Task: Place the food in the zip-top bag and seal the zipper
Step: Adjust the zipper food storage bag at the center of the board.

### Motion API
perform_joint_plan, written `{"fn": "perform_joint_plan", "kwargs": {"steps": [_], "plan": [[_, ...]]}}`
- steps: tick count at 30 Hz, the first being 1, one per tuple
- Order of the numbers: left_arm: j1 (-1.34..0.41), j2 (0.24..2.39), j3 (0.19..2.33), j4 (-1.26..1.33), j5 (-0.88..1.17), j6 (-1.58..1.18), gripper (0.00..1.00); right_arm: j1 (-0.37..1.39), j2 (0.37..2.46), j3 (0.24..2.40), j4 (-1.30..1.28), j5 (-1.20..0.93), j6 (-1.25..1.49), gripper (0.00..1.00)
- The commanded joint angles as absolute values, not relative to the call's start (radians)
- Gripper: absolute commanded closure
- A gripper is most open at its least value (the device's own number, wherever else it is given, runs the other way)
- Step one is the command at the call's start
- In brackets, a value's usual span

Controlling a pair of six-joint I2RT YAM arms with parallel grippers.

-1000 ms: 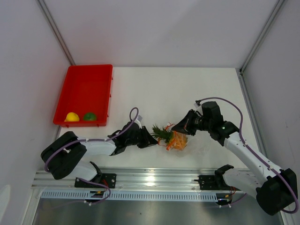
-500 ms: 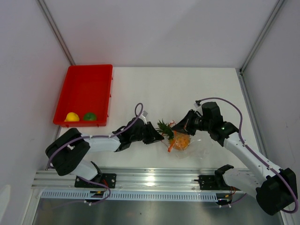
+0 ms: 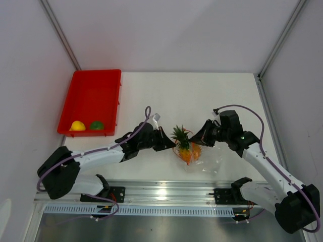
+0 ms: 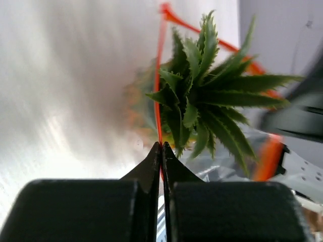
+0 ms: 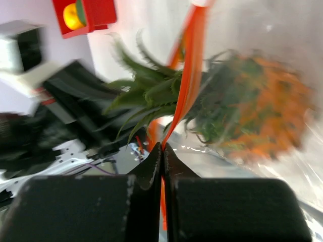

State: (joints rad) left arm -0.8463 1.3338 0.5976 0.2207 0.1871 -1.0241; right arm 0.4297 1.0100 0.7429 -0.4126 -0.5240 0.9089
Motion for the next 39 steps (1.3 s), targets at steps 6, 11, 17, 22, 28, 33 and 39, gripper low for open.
{"fn": "perform_joint_plan", "kwargs": {"steps": [6,11,17,22,28,33,39], "plan": [[-0.854,1.086,0.781,0.015,0.164,-0.741,0.99,0.410,0.957,0.926,-0.660,-0.393,0.618,1.00],[-0.839,1.117,0.827,-0.114,0.110,-0.716,0.99,0.410,0.972,0.957,-0.631,-0.370,0.597,1.00],[-0.834,1.085,0.858,-0.132,0.124,-0.730,0.99,0.405,1.005,1.041,-0.692,-0.342,0.548,1.00],[-0.802,1.135,0.917,-0.196,0.125,-0.701,0.99,0.403,0.979,1.058,-0.673,-0.322,0.526,1.00],[-0.865,1.103,0.963,-0.123,0.128,-0.716,0.99,0.406,0.959,1.111,-0.652,-0.399,0.544,1.00],[-0.805,1.300,1.037,-0.205,0.287,-0.721,1.00,0.396,1.058,1.120,-0.687,-0.416,0.509,1.00],[-0.885,1.164,0.953,-0.093,0.181,-0.723,0.99,0.400,0.924,1.167,-0.675,-0.407,0.540,1.00]]}}
